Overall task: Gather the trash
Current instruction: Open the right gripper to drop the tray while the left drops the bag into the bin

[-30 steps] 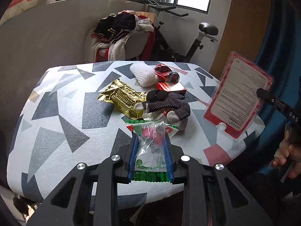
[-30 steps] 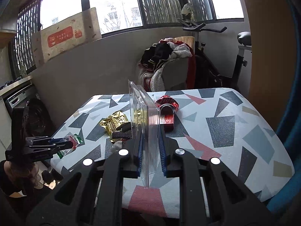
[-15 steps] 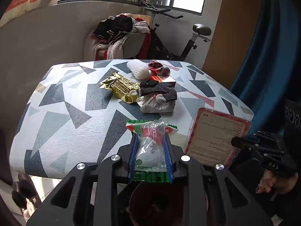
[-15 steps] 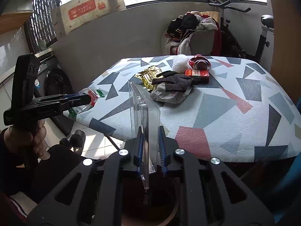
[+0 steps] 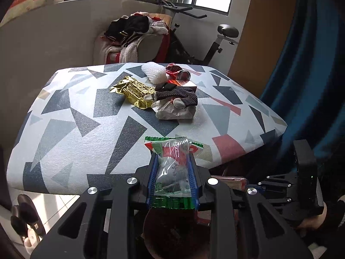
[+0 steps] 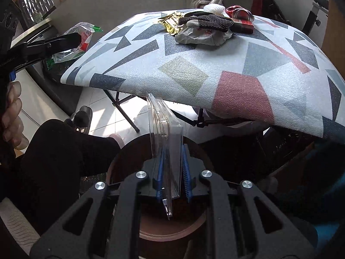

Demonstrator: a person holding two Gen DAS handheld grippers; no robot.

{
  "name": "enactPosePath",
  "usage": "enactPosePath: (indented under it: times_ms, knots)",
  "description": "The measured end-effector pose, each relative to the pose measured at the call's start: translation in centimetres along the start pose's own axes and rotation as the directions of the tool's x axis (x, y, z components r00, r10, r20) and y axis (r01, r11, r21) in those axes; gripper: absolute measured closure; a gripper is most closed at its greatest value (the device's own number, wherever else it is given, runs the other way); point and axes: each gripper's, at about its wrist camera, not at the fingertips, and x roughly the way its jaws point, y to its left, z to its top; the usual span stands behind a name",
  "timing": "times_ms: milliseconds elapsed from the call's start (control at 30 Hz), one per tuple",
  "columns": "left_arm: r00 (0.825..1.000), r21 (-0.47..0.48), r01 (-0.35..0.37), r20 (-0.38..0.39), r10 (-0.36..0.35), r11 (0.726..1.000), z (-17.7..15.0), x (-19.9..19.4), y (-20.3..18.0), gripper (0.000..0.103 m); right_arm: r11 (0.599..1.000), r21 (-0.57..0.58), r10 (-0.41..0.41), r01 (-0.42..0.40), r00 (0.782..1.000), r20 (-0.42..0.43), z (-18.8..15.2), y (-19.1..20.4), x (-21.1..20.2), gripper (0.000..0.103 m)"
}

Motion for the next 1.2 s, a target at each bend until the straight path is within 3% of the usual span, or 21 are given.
enactPosePath:
  times_ms: [133, 233, 400, 467, 600, 833, 1200]
  knots:
    - [1.000, 0.001, 0.009, 0.001, -0.009, 1.000, -0.2, 0.1, 0.0, 0.076, 1.000, 0.014, 0.006, -0.005, 1.000, -0.020, -0.2, -0.2, 0.4, 0.073]
    - [0.999, -0.020, 0.040, 0.012, -0.040, 0.999, -0.5, 0.1, 0.2, 0.076, 1.000, 0.011, -0.010, 0.010, 1.000, 0.003, 0.1, -0.3, 0.0, 0.057]
    - [0.998, -0.012, 0.068, 0.004, -0.068, 0.998, -2.2, 0.4, 0.4, 0.076, 0.999, -0.019, -0.036, 0.039, 0.991, 0.131, 1.1, -1.1, -1.9, 0.012]
    - [0.996, 0.004, 0.086, 0.007, -0.086, 0.996, -3.1, 0.6, 0.4, 0.076, 0.997, -0.043, -0.054, 0.063, 0.982, 0.181, 1.6, -1.6, -2.6, 0.007]
    - [0.995, 0.024, 0.104, 0.002, -0.104, 0.994, -4.8, 1.4, 0.7, 0.076, 0.987, -0.084, -0.112, 0.137, 0.962, 0.249, 1.9, -2.5, -3.2, 0.006]
    - [0.991, 0.040, 0.128, -0.055, -0.126, 0.991, -7.2, 3.3, 0.1, 0.076, 0.977, -0.076, -0.175, 0.201, 0.948, 0.267, 1.3, -2.4, -2.6, 0.006]
    - [0.985, 0.117, 0.139, -0.117, -0.126, 0.983, -8.2, 4.8, -1.8, 0.072, 0.970, -0.092, -0.197, 0.225, 0.950, 0.243, 1.3, -2.0, -1.7, 0.006]
